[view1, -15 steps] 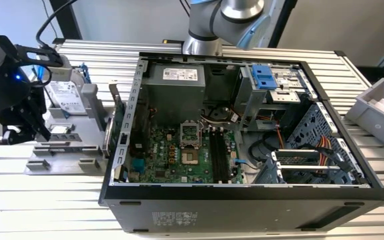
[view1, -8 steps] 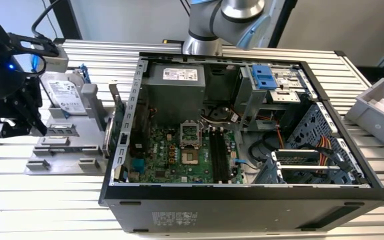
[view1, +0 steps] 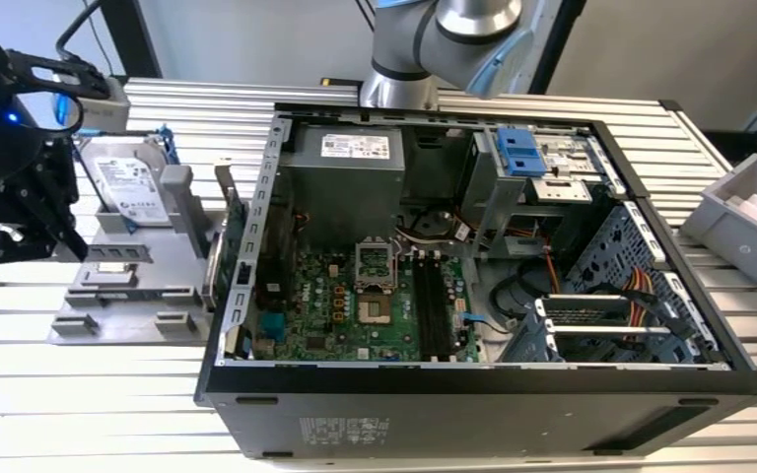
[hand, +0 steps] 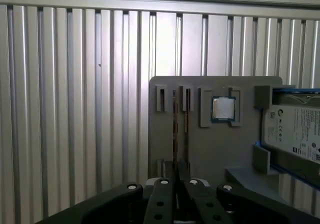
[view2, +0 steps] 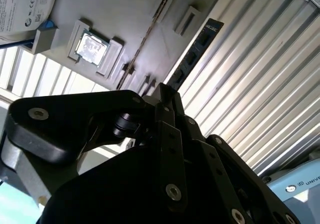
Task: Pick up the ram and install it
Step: 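Pick up the ram and move it above insertion slot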
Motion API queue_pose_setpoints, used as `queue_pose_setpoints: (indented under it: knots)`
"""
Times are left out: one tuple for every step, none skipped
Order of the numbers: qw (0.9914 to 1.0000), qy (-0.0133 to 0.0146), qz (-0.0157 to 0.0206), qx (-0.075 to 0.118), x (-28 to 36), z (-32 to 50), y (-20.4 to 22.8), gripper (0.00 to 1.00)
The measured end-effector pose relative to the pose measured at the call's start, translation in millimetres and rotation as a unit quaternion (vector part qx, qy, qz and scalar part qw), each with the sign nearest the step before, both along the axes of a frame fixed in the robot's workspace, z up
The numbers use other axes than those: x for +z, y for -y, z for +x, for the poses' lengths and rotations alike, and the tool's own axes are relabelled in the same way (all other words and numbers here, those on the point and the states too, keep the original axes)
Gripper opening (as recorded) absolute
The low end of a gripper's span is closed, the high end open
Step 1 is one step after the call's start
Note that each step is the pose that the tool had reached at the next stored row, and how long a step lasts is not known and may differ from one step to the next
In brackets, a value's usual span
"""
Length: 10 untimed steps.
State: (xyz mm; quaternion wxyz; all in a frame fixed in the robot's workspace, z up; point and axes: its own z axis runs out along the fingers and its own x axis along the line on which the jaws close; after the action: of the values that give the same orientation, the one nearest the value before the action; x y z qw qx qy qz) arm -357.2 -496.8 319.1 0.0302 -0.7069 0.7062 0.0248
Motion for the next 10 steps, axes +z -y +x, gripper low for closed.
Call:
queue_pose_setpoints:
  knots:
    - [1.00000,0.0001,0.0000,0.000,1.1,0.0,0.0,0.00]
    - [1.00000,0.0000,-0.0001,0.000,2.3,0.0,0.0,0.00]
    - [1.00000,0.0001,-0.0001,0.000,3.3,0.0,0.0,0.00]
    - [1.00000,0.0000,-0.0003,0.000,4.5,0.0,0.0,0.00]
    - [1.00000,0.0001,-0.0002,0.000,5.4,0.0,0.0,0.00]
    - [1.00000,0.0001,-0.0002,0.000,6.6,0.0,0.0,0.00]
    - [1.00000,0.0000,-0.0004,0.000,8.3,0.0,0.0,0.00]
    - [1.00000,0.0001,-0.0003,0.000,9.7,0.0,0.0,0.00]
    - [1.00000,0.0001,-0.0003,0.000,11.2,0.0,0.0,0.00]
    - [1.00000,0.0000,-0.0004,0.000,12.9,-0.1,-0.1,0.00]
